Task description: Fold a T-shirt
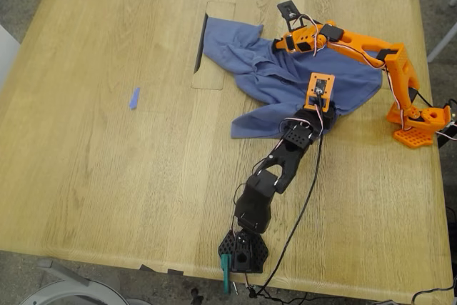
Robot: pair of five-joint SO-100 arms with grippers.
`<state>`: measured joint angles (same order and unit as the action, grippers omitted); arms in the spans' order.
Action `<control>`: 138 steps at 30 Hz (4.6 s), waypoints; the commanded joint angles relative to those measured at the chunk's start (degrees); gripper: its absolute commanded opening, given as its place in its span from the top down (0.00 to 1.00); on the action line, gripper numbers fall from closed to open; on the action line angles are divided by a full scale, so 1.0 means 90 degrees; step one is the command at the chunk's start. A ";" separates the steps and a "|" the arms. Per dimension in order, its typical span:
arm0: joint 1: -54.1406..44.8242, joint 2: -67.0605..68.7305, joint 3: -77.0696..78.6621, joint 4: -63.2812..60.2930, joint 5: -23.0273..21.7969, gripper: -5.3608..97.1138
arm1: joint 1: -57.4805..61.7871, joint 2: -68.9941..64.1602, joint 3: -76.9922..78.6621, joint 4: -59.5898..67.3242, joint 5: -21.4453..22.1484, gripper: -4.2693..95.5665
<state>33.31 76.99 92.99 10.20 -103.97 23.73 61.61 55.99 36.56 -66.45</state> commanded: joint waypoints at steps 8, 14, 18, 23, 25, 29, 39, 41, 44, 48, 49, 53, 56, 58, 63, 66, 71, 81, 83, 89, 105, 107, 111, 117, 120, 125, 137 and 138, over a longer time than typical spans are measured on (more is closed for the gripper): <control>-0.0205 -0.1309 -0.1650 -0.0742 0.0000 0.95 | 0.0049 0.0371 0.0264 -0.0156 -0.0029 0.95; -0.0215 -0.1426 -0.1689 -0.0771 0.0068 0.81 | 0.0088 0.0820 0.1064 -0.0361 -0.0049 0.95; -0.0264 -0.1563 -0.1914 -0.0752 0.0254 0.58 | 0.0098 0.0996 0.1387 -0.0439 -0.0059 0.95; -0.0322 -0.1748 -0.2480 -0.0342 0.0557 0.44 | 0.0068 0.1064 0.1445 -0.0381 -0.0068 0.95; -0.0303 -0.1855 -0.2813 -0.0146 0.0576 0.43 | 0.0059 0.1074 0.1445 -0.0352 -0.0068 0.95; -0.0078 -0.1953 -0.3271 0.0244 0.0605 0.43 | 0.0059 0.1104 0.1445 -0.0303 -0.0068 0.95; 0.0732 -0.2080 -0.3184 0.1152 0.0605 0.44 | 0.0107 0.1182 0.1445 -0.0195 -0.0098 0.95; 0.0830 -0.2109 -0.3164 0.1318 0.0605 0.44 | 0.0117 0.1191 0.1445 -0.0176 -0.0098 0.95; 0.0869 -0.2275 -0.3174 0.1426 0.0664 0.43 | 0.0117 0.1191 0.1455 -0.0176 -0.0098 0.95; 0.0723 -0.2734 -0.3320 0.1465 0.0869 0.41 | 0.0078 0.1191 0.1504 -0.0205 -0.0098 0.94; 0.0645 -0.2881 -0.3379 0.1465 0.0928 0.40 | 0.0068 0.1191 0.1514 -0.0215 -0.0098 0.94; 0.0195 -0.3584 -0.3818 0.1426 0.1309 0.40 | 0.0049 0.1191 0.1514 -0.0215 -0.0088 0.94; -0.0088 -0.4043 -0.4365 0.1416 0.1699 0.40 | 0.0029 0.1240 0.1553 -0.0215 -0.0088 0.94; -0.0244 -0.4297 -0.4785 0.1475 0.1816 0.40 | 0.0020 0.1289 0.1592 -0.0215 -0.0088 0.94; -0.0566 -0.4551 -0.5146 0.2158 0.2344 0.40 | 0.0020 0.1396 0.1660 -0.0195 -0.0088 0.94; -0.0703 -0.4619 -0.5156 0.2617 0.2480 0.40 | 0.0020 0.1436 0.1660 -0.0166 -0.0088 0.94; -0.0840 -0.4697 -0.5215 0.3027 0.2559 0.43 | -0.0010 0.1543 0.1758 -0.0166 -0.0088 0.94; -0.1113 -0.5264 -0.6143 0.3438 0.3086 0.67 | -0.0098 0.1680 0.1885 -0.0195 -0.0059 0.95; -0.1113 -0.5479 -0.6504 0.3672 0.3066 0.72 | -0.0098 0.1719 0.1914 -0.0195 -0.0059 0.95; -0.1055 -0.6250 -0.7744 0.4492 0.3018 0.81 | -0.0098 0.1855 0.2041 -0.0195 -0.0059 0.95; -0.1211 -0.7637 -1.2432 0.7383 0.2783 0.95 | -0.0273 0.2627 0.2227 0.0293 -0.0059 0.94; -0.1230 -0.7256 -1.2422 0.7881 0.2754 0.95 | -0.0322 0.2822 0.2227 0.0449 -0.0078 0.94; -0.1299 -0.6514 -1.2422 0.8652 0.2686 0.95 | -0.0459 0.3252 0.2139 0.0811 -0.0117 0.93; -0.1416 -0.5635 -1.2422 0.9004 0.2695 0.95 | -0.0752 0.3936 0.2090 0.1113 -0.0107 0.93; -0.1504 -0.5117 -1.2422 0.9121 0.2725 0.95 | -0.0850 0.4346 0.2187 0.1191 -0.0117 0.93; -0.1738 -0.4033 -1.2422 0.9600 0.2793 0.95 | -0.0908 0.5049 0.2314 0.1240 -0.0205 0.93; -0.1758 -0.2100 -1.2314 1.0117 0.2861 0.95 | -0.1279 0.6826 0.3350 -0.0352 -0.0371 0.91; -0.1738 -0.1953 -1.2314 1.0117 0.2861 0.95 | -0.1299 0.6982 0.3506 -0.0576 -0.0391 0.91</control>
<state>17.40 45.09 -17.05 101.07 -78.49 12.22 119.88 86.57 35.24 -69.43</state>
